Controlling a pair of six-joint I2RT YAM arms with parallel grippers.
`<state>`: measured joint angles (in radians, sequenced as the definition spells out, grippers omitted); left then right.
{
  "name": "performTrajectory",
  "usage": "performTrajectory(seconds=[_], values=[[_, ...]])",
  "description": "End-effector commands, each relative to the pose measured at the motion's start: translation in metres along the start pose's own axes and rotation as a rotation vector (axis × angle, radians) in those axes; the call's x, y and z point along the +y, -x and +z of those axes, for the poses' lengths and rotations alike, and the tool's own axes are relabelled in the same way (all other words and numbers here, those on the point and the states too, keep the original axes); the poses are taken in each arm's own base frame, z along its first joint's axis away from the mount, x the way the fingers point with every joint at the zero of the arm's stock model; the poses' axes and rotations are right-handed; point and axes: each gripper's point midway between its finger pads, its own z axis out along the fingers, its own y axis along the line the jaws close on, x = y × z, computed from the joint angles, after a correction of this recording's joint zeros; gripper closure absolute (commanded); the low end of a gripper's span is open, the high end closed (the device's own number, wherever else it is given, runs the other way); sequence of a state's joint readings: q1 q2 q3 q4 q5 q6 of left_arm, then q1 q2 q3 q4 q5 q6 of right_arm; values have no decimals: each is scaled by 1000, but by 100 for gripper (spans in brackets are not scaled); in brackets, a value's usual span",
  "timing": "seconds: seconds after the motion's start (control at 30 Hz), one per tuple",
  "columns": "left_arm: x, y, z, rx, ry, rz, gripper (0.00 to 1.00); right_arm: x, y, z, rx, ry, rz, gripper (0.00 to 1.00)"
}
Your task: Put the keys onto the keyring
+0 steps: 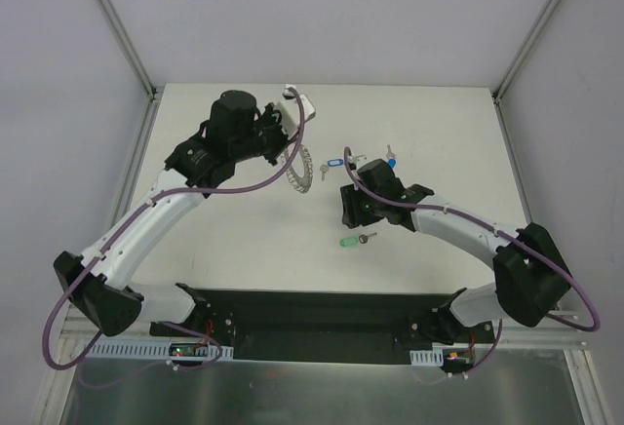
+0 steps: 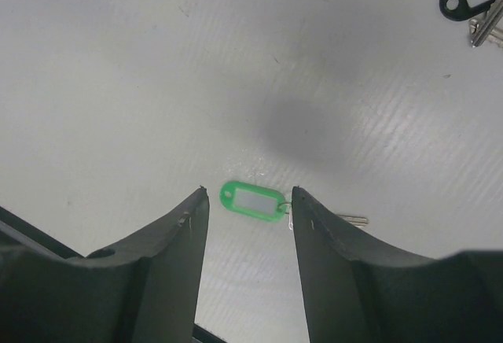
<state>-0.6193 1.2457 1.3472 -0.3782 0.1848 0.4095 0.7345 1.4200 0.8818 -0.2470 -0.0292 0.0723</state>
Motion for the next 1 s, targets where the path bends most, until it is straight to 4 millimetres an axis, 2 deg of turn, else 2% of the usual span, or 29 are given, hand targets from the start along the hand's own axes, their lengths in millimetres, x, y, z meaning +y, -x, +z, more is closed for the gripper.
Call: performTrajectory(seconds=[0.0, 0.27, 0.37, 0.57, 0.77, 0.83, 0.87, 0.9, 0.97], values=[[12, 59, 12, -152, -52, 83, 100, 1, 6, -16, -2, 71, -116, 50], [9, 54, 51, -141, -118, 149, 100, -6, -4, -22, 53, 89, -195, 49], [9, 64, 56, -171, -145, 195, 100, -7, -5, -22, 51, 88, -199, 48], [5, 81, 53, -228, -179, 198, 100, -7, -6, -24, 42, 97, -231, 48], [13, 69, 46, -185, -104, 166, 100, -9, -6, -25, 39, 122, -344, 49], [11, 60, 45, -165, -102, 134, 100, -7, -7, -24, 42, 143, -374, 50], [9, 61, 39, -173, -100, 127, 100, -8, -9, -24, 50, 151, -415, 50], [5, 51, 40, -155, -111, 112, 100, -9, -11, -22, 62, 157, -433, 50], [1, 45, 33, -149, -110, 85, 100, -12, -17, -22, 96, 169, -497, 51]])
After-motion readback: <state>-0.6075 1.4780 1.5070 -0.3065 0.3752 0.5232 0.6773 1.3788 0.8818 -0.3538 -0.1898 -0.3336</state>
